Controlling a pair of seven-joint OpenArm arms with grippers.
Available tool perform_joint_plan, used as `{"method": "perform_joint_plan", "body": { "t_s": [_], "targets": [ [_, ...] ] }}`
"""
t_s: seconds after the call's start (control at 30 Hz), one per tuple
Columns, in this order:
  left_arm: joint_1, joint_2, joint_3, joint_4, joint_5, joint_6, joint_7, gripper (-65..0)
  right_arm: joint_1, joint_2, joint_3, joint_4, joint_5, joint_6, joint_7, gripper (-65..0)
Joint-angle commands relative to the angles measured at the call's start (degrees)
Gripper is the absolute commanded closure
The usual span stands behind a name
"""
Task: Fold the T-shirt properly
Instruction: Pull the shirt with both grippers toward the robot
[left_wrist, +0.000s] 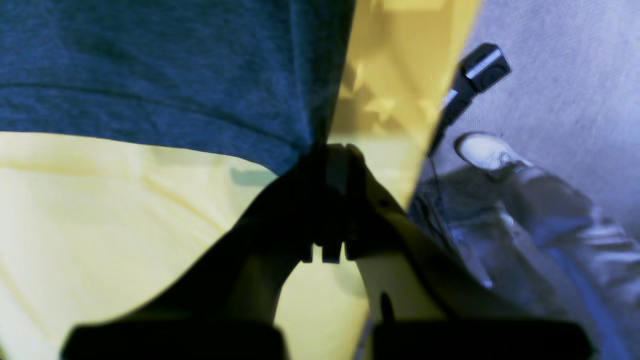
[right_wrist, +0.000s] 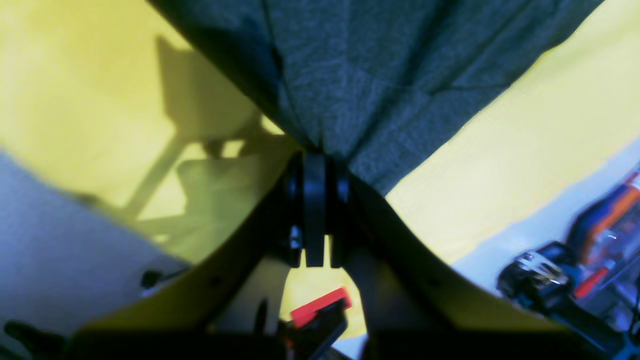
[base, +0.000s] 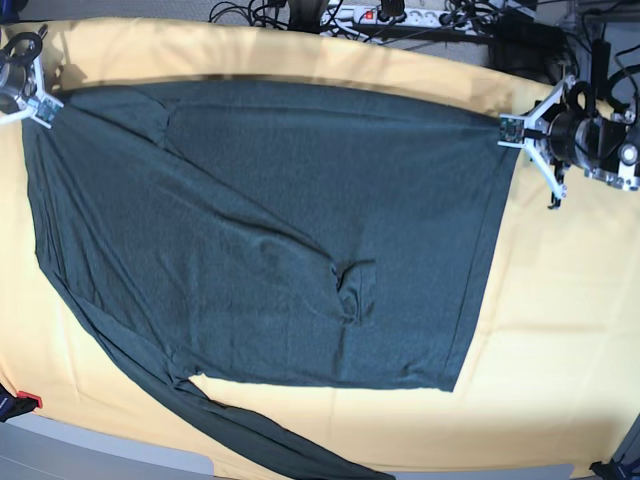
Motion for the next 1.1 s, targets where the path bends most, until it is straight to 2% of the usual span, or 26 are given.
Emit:
{"method": "perform_joint_plan", "body": {
  "t_s": [0.0,0.17,0.3,0.43,0.57,0.67,0.8,0.97,1.07],
  "targets": [
    [0.3,-2.2,-0.7,1.3,-0.1,-0.1,0.7,0.0,-0.6,0.7,1.0,0.4,-1.4,-0.4,-0.5,0.0],
    [3.9,-5.2,-0.7,4.2,0.1,-0.1,1.8,0.0,-1.5,-1.4,1.0,0.4,-1.6,-0.2,-0.5,0.0],
    [4.5,-5.6,-0.7,4.4,0.4,-0.1,1.8,0.0,-1.5,-1.8,1.0,0.4,-2.3,-0.2,-0.5,0.0],
    [4.5,-5.6,-0.7,4.4,3.8,-0.1,1.1,0.0,-1.5,-1.8,1.0,1.3,-2.4,-0.3,-0.5,0.0],
    [4.4,-5.5,-0.7,4.4,4.3,-0.1,-0.2,0.0,-1.5,-1.8,1.0,3.0,-3.0,-2.1,0.3,0.0],
    [4.2,-4.4,-0.7,4.4,5.2,-0.1,-0.5,0.0,-1.5,-1.8,1.0,3.2,-3.6,-2.2,3.8,0.0],
    [2.4,-1.5,-0.7,4.4,8.0,-0.1,-2.6,0.0,-0.8,-1.8,1.0,3.2,-6.1,-4.2,8.1,0.0],
    [-2.8,2.9,-0.7,4.4,8.2,-0.1,-4.5,0.0,2.6,-1.8,1.0,3.2,-5.9,-4.1,8.8,0.0],
    [-5.0,4.6,-0.7,3.7,8.2,-0.1,-4.7,0.0,4.1,-1.8,1.0,3.1,-5.7,-4.1,11.5,0.0]
  ]
}}
